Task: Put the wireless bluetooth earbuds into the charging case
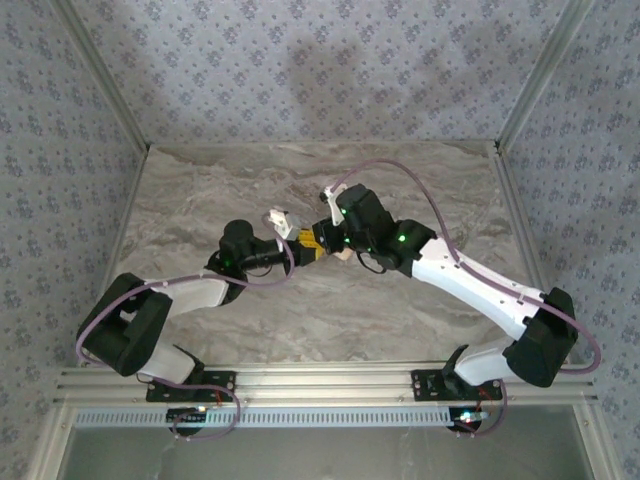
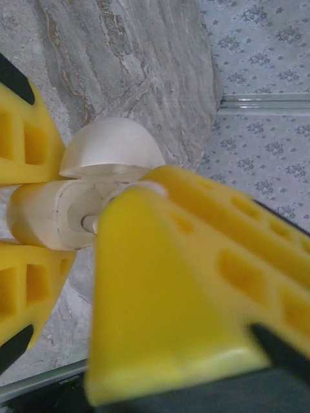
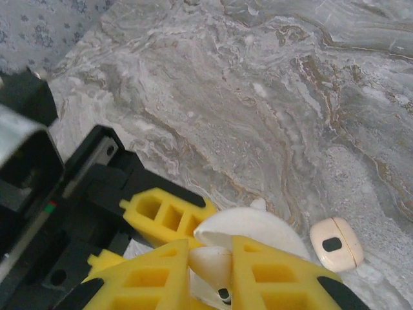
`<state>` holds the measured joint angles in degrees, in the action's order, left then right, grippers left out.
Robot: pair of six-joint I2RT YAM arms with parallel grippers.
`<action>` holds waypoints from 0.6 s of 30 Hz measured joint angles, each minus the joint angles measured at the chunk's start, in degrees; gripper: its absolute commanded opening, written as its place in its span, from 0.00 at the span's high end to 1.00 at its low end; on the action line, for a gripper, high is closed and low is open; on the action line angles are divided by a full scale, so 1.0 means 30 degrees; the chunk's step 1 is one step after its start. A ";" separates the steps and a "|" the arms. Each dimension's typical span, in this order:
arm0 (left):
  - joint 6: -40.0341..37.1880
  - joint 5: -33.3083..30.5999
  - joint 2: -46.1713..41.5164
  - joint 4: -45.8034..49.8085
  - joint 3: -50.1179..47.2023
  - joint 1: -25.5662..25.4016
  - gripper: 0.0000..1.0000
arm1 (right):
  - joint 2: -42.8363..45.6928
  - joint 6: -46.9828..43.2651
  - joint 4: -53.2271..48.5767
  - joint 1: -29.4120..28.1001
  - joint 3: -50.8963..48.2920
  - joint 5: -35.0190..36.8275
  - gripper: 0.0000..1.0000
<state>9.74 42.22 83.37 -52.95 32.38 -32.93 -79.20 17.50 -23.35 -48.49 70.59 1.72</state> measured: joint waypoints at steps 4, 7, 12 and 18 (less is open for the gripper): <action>0.0138 0.0000 0.0000 0.0036 0.0073 -0.0029 0.83 | 0.0000 -0.0291 -0.0204 0.0000 0.0058 0.0022 0.79; 0.0146 0.0007 0.0000 0.0109 0.0087 -0.0036 0.83 | 0.0000 -0.0452 -0.0270 0.0000 0.0066 0.0066 0.75; 0.0270 -0.0058 0.0000 0.0291 0.0255 -0.0036 0.83 | 0.0000 -0.0787 -0.0248 -0.0066 0.0204 -0.0153 0.55; 0.0255 -0.0058 -0.0058 0.0372 0.0306 -0.0029 0.83 | 0.0168 -0.0794 -0.0197 0.0386 0.0306 -0.1268 0.46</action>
<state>10.50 42.04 83.20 -51.83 33.30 -33.01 -78.70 15.11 -23.94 -47.33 71.50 -2.09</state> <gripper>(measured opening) 0.196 0.516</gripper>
